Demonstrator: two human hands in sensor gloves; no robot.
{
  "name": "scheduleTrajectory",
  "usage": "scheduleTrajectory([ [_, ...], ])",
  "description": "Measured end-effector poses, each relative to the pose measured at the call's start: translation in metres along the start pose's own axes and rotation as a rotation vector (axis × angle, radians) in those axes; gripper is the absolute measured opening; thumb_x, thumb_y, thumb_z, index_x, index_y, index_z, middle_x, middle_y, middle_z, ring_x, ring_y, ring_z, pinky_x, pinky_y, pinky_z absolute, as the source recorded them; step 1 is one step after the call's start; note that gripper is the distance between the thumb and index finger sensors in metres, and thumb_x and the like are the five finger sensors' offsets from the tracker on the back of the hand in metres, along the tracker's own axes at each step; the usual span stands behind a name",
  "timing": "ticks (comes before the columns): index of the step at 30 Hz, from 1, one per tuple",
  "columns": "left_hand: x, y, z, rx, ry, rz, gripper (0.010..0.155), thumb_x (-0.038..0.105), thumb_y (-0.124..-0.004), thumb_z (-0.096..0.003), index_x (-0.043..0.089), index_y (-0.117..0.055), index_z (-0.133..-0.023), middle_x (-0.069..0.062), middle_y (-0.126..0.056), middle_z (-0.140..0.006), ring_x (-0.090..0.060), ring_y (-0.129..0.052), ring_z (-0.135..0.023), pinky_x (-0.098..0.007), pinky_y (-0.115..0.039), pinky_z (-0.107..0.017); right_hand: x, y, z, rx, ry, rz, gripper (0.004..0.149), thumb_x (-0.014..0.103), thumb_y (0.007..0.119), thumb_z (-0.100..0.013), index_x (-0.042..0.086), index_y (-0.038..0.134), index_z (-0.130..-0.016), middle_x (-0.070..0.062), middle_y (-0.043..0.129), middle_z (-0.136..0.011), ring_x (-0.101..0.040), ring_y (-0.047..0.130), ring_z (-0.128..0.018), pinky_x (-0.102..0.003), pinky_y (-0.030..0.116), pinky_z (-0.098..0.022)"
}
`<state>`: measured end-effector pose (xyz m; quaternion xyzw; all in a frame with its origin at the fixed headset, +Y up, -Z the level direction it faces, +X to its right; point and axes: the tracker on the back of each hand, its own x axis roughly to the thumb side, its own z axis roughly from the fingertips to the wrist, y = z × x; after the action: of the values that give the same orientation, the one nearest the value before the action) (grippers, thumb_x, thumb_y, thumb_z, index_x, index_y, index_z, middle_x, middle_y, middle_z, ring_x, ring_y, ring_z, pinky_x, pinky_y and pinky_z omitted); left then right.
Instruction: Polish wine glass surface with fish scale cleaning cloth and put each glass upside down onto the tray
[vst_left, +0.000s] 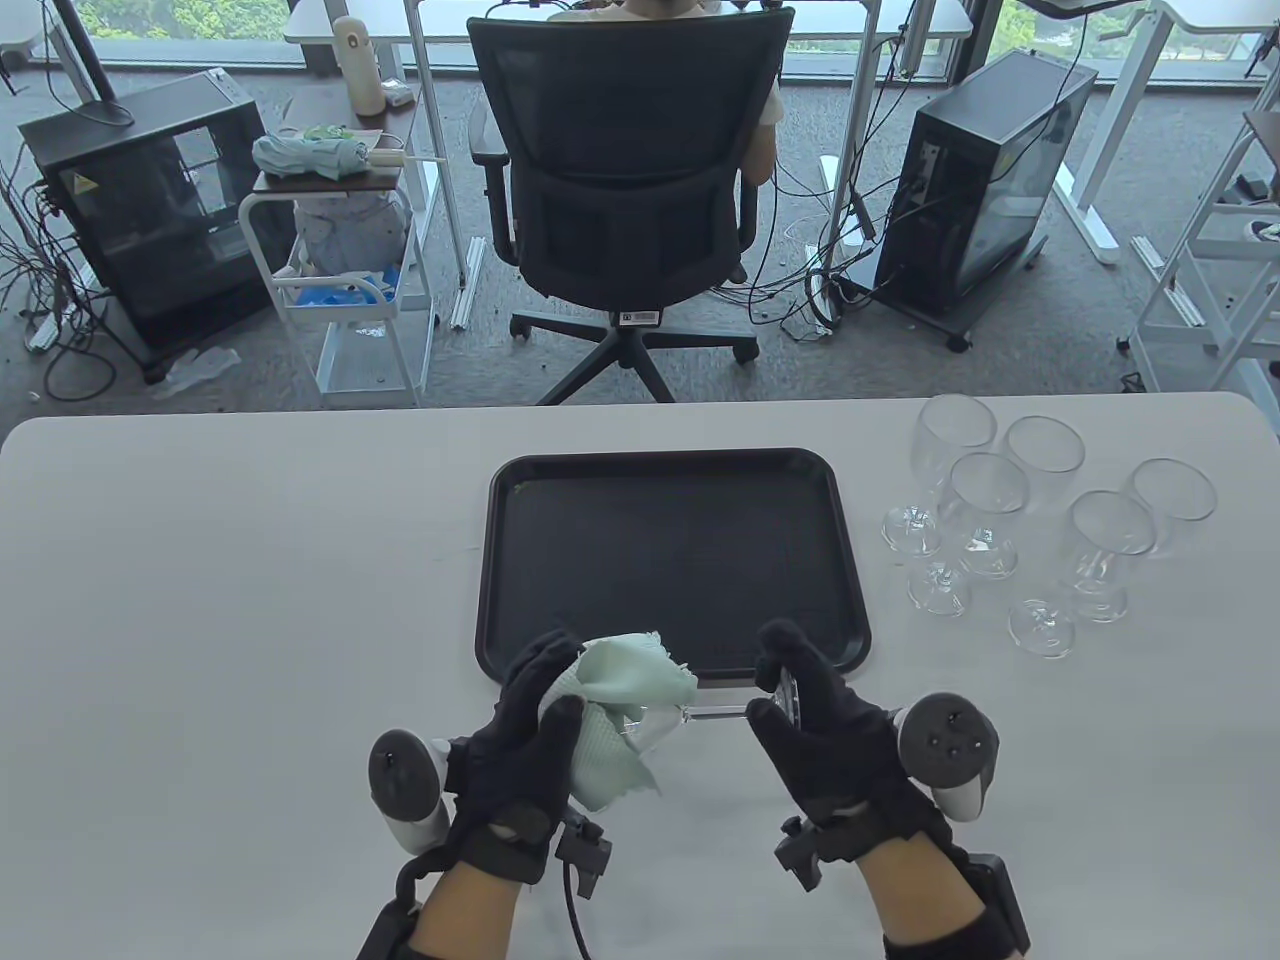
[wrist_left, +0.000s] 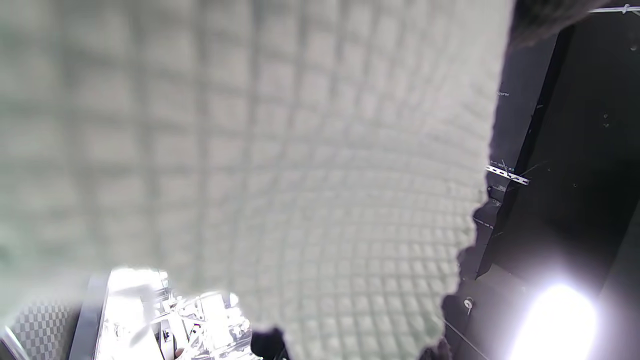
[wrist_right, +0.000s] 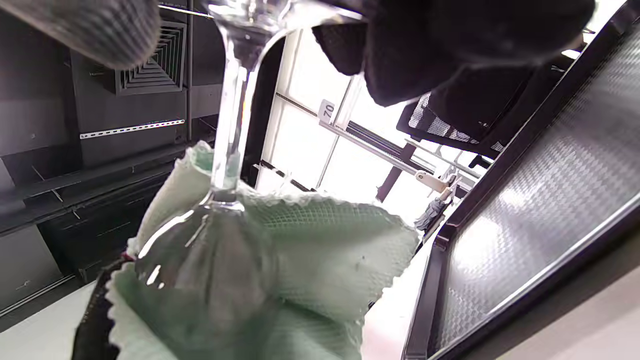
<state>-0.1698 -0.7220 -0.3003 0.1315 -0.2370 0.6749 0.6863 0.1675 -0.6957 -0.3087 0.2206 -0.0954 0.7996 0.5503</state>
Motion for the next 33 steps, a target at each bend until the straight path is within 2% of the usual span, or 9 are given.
scheduleTrajectory([
  [1, 0.000, 0.001, 0.000, 0.026, 0.007, 0.006, 0.058, 0.063, -0.069, -0.0551, 0.030, -0.066, -0.103, -0.007, -0.056, -0.113, -0.038, -0.066, -0.098, -0.060, -0.079, -0.057, 0.003, -0.008, 0.000, -0.085, 0.009, 0.076, 0.080, 0.070, 0.069, -0.049, 0.023, 0.044, -0.108, -0.021, 0.070, -0.092, -0.033, 0.092, -0.046, -0.039, 0.086, -0.025],
  [4, -0.003, 0.011, -0.001, 0.084, 0.021, 0.052, 0.054, 0.059, -0.069, -0.0559, 0.027, -0.071, -0.100, -0.006, -0.063, -0.110, -0.037, -0.072, -0.096, -0.060, -0.078, -0.059, 0.017, -0.029, -0.002, -0.168, 0.018, 0.116, 0.080, 0.071, 0.071, -0.049, 0.027, 0.040, -0.109, -0.022, 0.074, -0.090, -0.032, 0.092, -0.044, -0.038, 0.085, -0.023],
  [7, -0.006, 0.021, -0.001, 0.128, 0.041, 0.076, 0.054, 0.059, -0.068, -0.0564, 0.028, -0.070, -0.100, -0.006, -0.063, -0.111, -0.037, -0.071, -0.097, -0.061, -0.076, -0.061, 0.041, -0.048, -0.016, -0.244, 0.065, 0.392, 0.082, 0.072, 0.074, -0.049, 0.031, 0.035, -0.109, -0.020, 0.073, -0.091, -0.031, 0.090, -0.047, -0.038, 0.084, -0.026],
  [12, -0.011, 0.028, -0.002, 0.141, 0.058, 0.106, 0.054, 0.058, -0.068, -0.0567, 0.028, -0.069, -0.101, -0.006, -0.062, -0.111, -0.037, -0.070, -0.097, -0.062, -0.075, -0.062, 0.053, -0.039, -0.081, -0.267, 0.021, 0.905, 0.084, 0.073, 0.075, -0.048, 0.032, 0.028, -0.104, -0.017, 0.063, -0.097, -0.029, 0.086, -0.056, -0.038, 0.083, -0.033],
  [16, -0.011, 0.030, -0.003, 0.146, 0.061, 0.118, 0.054, 0.058, -0.068, -0.0568, 0.028, -0.069, -0.101, -0.006, -0.062, -0.112, -0.037, -0.069, -0.098, -0.062, -0.075, -0.062, 0.033, -0.023, -0.132, -0.233, 0.081, 1.108, 0.083, 0.072, 0.076, -0.048, 0.031, 0.026, -0.100, -0.016, 0.058, -0.099, -0.030, 0.083, -0.062, -0.039, 0.082, -0.038],
  [24, -0.010, 0.033, -0.004, 0.150, 0.059, 0.135, 0.054, 0.058, -0.068, -0.0569, 0.028, -0.069, -0.101, -0.006, -0.061, -0.112, -0.038, -0.069, -0.098, -0.062, -0.074, -0.063, -0.022, -0.006, -0.174, -0.206, 0.295, 1.183, 0.077, 0.071, 0.077, -0.047, 0.029, 0.035, -0.096, -0.016, 0.056, -0.099, -0.030, 0.082, -0.064, -0.041, 0.082, -0.041],
  [29, -0.009, 0.035, -0.006, 0.155, 0.060, 0.140, 0.054, 0.059, -0.068, -0.0569, 0.028, -0.069, -0.102, -0.006, -0.061, -0.112, -0.037, -0.068, -0.098, -0.062, -0.073, -0.064, -0.023, -0.003, -0.195, -0.192, 0.335, 1.210, 0.071, 0.070, 0.081, -0.046, 0.028, 0.049, -0.094, -0.017, 0.059, -0.099, -0.031, 0.083, -0.066, -0.043, 0.082, -0.042],
  [31, -0.010, 0.036, -0.006, 0.154, 0.063, 0.144, 0.054, 0.058, -0.068, -0.0570, 0.028, -0.069, -0.102, -0.006, -0.061, -0.112, -0.037, -0.068, -0.099, -0.062, -0.073, -0.064, -0.025, -0.001, -0.203, -0.132, 0.336, 1.193, 0.074, 0.070, 0.079, -0.046, 0.030, 0.045, -0.098, -0.017, 0.052, -0.107, -0.037, 0.075, -0.083, -0.050, 0.078, -0.053],
  [33, -0.010, 0.037, -0.007, 0.154, 0.067, 0.146, 0.054, 0.058, -0.068, -0.0571, 0.028, -0.069, -0.102, -0.006, -0.060, -0.113, -0.037, -0.067, -0.099, -0.063, -0.073, -0.064, -0.033, 0.002, -0.210, -0.042, 0.440, 1.130, 0.082, 0.071, 0.079, -0.045, 0.033, 0.044, -0.108, -0.013, 0.026, -0.116, -0.047, 0.047, -0.101, -0.062, 0.061, -0.065],
])
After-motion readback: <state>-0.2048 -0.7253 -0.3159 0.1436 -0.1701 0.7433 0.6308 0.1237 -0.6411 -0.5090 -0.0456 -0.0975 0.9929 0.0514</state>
